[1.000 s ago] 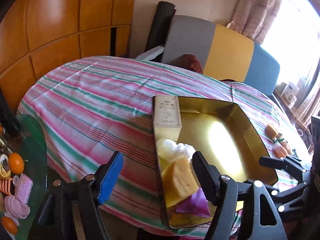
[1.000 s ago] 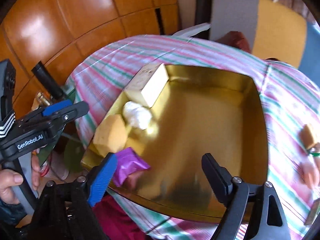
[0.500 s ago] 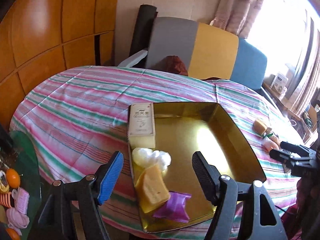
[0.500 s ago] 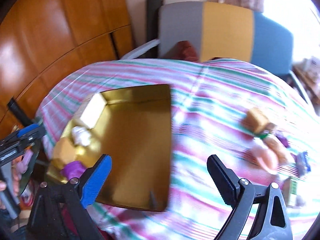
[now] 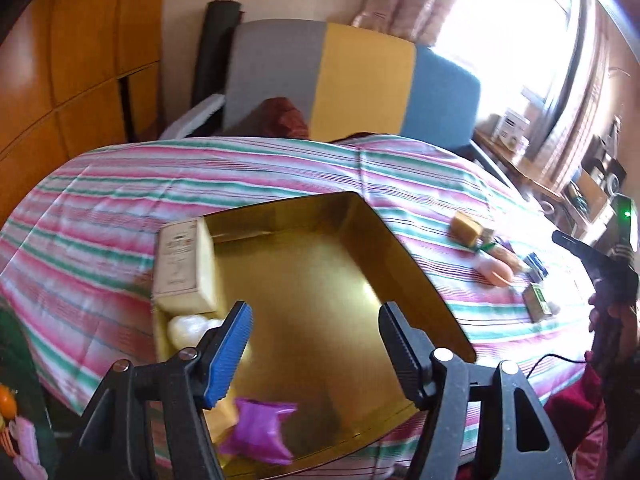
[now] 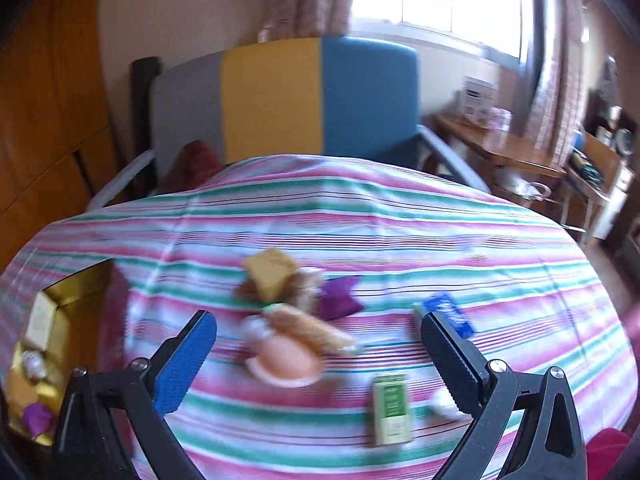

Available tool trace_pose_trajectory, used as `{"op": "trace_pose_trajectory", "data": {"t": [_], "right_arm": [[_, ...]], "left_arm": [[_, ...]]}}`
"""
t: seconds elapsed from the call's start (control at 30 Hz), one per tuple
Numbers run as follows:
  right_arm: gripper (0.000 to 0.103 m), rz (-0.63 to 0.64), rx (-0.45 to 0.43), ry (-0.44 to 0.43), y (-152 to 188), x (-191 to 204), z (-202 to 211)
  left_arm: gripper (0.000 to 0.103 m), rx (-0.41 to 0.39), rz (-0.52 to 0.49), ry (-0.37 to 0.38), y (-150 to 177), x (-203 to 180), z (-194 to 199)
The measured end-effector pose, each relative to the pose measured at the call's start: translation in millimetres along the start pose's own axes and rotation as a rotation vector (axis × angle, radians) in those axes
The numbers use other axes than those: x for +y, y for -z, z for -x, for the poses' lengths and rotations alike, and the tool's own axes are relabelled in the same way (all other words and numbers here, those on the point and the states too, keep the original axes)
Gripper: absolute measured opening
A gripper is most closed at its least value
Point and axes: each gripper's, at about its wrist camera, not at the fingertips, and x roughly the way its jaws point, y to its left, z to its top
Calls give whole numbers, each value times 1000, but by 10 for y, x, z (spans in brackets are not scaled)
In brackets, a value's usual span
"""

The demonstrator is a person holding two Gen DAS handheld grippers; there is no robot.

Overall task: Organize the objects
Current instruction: 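Move both tools back toward the remaining items on the table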

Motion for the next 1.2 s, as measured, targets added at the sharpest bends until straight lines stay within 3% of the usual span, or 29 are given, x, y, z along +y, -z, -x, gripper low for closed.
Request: {"op": "trace_pose_trajectory", "data": {"t": [0.17, 0.27, 0.47, 0.67, 0.83, 0.97, 1.2], "right_arm": [[103, -135, 37, 77, 112, -633, -226], [103, -294, 66, 47, 175, -953, -300], [103, -413, 47, -2, 197, -1105, -245], [103, -425, 41, -20, 194, -1105, -232], [103, -436, 31, -35, 196, -1128, -208], [103, -464, 33, -55, 208, -1166, -213], [103, -439, 30, -79, 194, -1102, -198]], "left_arm": [[55, 38, -63, 50, -75, -330, -122], [48, 60, -109, 89, -130, -572, -211], [41, 128, -156, 208, -238, -1119, -459], [41, 218, -207, 308, -255, -1757, -777], [41, 292, -236, 328, -186, -2088, -1041], [42, 345, -227, 332, -234, -2201, -1262], [41, 396, -124, 306, -644, -2176, -1754]]}}
